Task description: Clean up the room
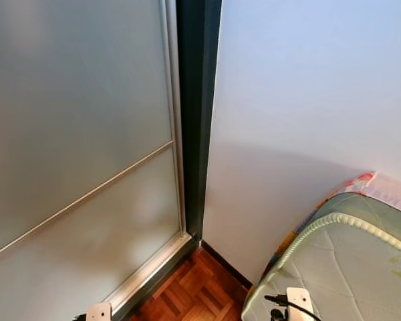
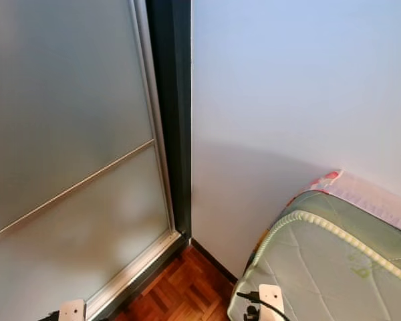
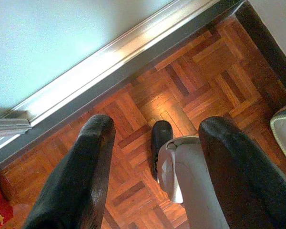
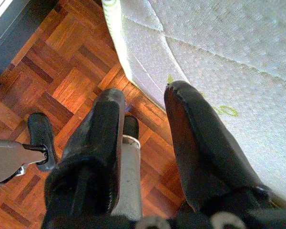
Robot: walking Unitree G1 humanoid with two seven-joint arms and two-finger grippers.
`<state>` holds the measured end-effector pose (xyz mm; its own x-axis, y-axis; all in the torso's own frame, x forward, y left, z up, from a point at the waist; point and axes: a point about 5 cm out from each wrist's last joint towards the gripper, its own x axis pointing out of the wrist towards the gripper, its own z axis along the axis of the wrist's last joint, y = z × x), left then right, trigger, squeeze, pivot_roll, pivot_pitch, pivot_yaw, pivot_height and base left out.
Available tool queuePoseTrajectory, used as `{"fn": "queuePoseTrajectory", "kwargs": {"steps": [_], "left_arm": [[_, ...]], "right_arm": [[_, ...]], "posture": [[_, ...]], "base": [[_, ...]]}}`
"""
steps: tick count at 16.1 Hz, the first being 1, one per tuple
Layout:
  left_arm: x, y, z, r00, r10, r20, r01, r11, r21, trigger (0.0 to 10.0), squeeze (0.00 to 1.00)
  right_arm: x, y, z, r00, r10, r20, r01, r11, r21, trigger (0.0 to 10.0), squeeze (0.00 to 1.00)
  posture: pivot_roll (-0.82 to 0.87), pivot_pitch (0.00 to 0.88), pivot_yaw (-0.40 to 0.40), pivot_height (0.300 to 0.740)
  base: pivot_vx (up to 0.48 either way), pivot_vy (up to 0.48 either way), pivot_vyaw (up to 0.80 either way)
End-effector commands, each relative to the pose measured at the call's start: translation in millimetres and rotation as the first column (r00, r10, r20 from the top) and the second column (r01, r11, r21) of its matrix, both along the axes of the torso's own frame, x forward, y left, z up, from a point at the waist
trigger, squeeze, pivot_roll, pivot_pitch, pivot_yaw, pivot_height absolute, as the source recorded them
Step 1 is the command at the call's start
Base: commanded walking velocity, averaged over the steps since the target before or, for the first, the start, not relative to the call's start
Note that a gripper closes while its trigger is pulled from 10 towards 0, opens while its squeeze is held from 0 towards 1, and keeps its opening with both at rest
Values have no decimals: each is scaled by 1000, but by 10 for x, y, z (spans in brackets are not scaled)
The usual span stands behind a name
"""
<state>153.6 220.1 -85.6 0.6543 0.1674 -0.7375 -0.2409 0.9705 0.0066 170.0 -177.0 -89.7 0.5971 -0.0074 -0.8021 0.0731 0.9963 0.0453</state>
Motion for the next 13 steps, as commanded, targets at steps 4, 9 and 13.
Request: {"fn": "queuePoseTrajectory", "kwargs": {"steps": [4, 9, 13], "left_arm": [[813, -359, 322, 973, -216, 78, 218, 976, -23, 10000, 0], [765, -375, 288, 974, -218, 64, 220, 975, -20, 10000, 0], [781, -380, 298, 975, -212, 71, 214, 976, -23, 10000, 0]], "right_arm": [[367, -88, 182, 998, -7, 60, 5, 999, 33, 10000, 0], [370, -99, 185, 998, -21, 65, 18, 999, 47, 10000, 0], [378, -123, 191, 996, -56, 66, 53, 997, 47, 10000, 0]], "posture": [[40, 0, -54, 740], [55, 0, -66, 740], [55, 0, -59, 740]], "base": [[0, 0, 0], [0, 0, 0], [0, 0, 0]]}}
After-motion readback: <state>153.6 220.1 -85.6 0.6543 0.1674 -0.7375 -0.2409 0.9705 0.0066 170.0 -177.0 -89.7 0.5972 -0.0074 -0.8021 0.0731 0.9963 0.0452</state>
